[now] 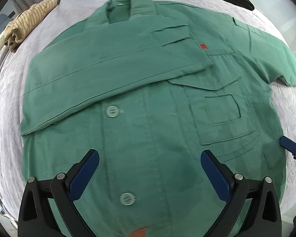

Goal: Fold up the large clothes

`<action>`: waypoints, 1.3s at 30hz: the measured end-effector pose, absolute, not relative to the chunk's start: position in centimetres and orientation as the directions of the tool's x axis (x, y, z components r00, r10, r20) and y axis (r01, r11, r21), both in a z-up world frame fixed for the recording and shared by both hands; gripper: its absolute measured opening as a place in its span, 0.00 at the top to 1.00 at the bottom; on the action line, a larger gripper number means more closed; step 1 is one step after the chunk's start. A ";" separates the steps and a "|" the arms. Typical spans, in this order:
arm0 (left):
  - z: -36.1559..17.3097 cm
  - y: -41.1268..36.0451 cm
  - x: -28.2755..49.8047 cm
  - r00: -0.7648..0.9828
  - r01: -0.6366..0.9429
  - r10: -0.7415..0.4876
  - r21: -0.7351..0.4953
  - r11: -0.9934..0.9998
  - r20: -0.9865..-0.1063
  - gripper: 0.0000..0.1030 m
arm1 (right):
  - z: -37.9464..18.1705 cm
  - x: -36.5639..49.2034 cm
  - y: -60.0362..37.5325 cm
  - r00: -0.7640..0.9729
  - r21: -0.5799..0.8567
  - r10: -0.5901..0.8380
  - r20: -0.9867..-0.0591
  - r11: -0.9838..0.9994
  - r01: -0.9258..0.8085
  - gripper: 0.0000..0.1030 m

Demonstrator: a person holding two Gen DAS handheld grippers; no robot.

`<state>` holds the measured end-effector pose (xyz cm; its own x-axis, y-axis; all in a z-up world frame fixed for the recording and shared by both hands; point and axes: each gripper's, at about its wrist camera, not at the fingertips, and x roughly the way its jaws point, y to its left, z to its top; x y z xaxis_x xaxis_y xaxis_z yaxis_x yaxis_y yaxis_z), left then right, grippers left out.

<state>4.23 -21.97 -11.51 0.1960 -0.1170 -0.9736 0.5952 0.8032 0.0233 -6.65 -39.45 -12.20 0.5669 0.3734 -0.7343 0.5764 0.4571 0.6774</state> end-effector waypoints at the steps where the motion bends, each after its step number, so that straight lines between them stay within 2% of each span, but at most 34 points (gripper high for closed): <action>1: -11.5 -22.4 4.1 0.199 0.600 -0.116 0.027 0.800 -0.973 0.00 | -12.2 -6.8 -39.8 0.574 0.681 0.370 -0.731 0.455 0.574 0.00; 9: -11.9 -25.2 4.1 0.206 0.606 -0.101 0.046 0.794 -0.973 0.00 | -11.9 -9.0 -44.7 0.609 0.680 0.307 -0.731 0.405 0.612 0.00; 17: -11.9 -28.4 3.7 0.180 0.624 -0.136 0.006 0.782 -0.974 0.00 | -11.5 -13.3 -54.9 0.640 0.642 0.115 -0.760 0.286 0.711 0.00; 24: -12.1 -32.2 3.4 0.150 0.633 -0.165 -0.034 0.773 -0.975 0.00 | -12.1 -15.1 -62.5 0.726 0.720 -0.002 -0.688 0.128 0.682 0.00; 37: -12.2 -36.5 2.8 0.132 0.659 -0.179 -0.049 0.751 -0.975 0.00 | -13.0 -12.1 -67.9 0.773 0.770 -0.071 -0.631 0.070 0.634 0.00; 38: -12.3 -36.5 3.2 0.131 0.657 -0.181 -0.051 0.752 -0.975 0.00 | -13.1 -11.9 -68.0 0.775 0.774 -0.075 -0.627 0.057 0.631 0.04; 39: -12.2 -36.6 3.5 0.132 0.654 -0.181 -0.052 0.755 -0.975 0.00 | -13.3 -11.9 -68.2 0.776 0.776 -0.076 -0.626 0.042 0.629 0.17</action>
<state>3.48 -36.57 -12.25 0.1316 -0.1815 -0.9745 0.6538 0.7549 -0.0523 -11.89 -68.24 -13.33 0.7764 -0.0761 -0.6257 0.6294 0.0423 0.7759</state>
